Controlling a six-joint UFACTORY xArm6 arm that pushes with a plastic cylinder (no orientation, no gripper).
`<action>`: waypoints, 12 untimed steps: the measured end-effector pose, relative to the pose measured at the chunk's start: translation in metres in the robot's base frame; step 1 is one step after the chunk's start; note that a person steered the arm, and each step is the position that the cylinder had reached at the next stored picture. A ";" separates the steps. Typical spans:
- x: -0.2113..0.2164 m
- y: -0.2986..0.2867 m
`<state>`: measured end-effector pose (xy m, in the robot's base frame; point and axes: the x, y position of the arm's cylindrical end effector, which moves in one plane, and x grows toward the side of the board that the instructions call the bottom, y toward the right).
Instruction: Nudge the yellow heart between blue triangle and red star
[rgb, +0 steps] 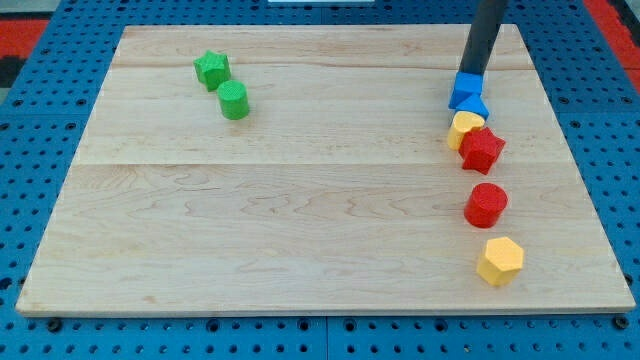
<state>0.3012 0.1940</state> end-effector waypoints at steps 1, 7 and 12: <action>-0.003 0.001; 0.081 -0.070; 0.056 -0.060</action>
<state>0.3577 0.1336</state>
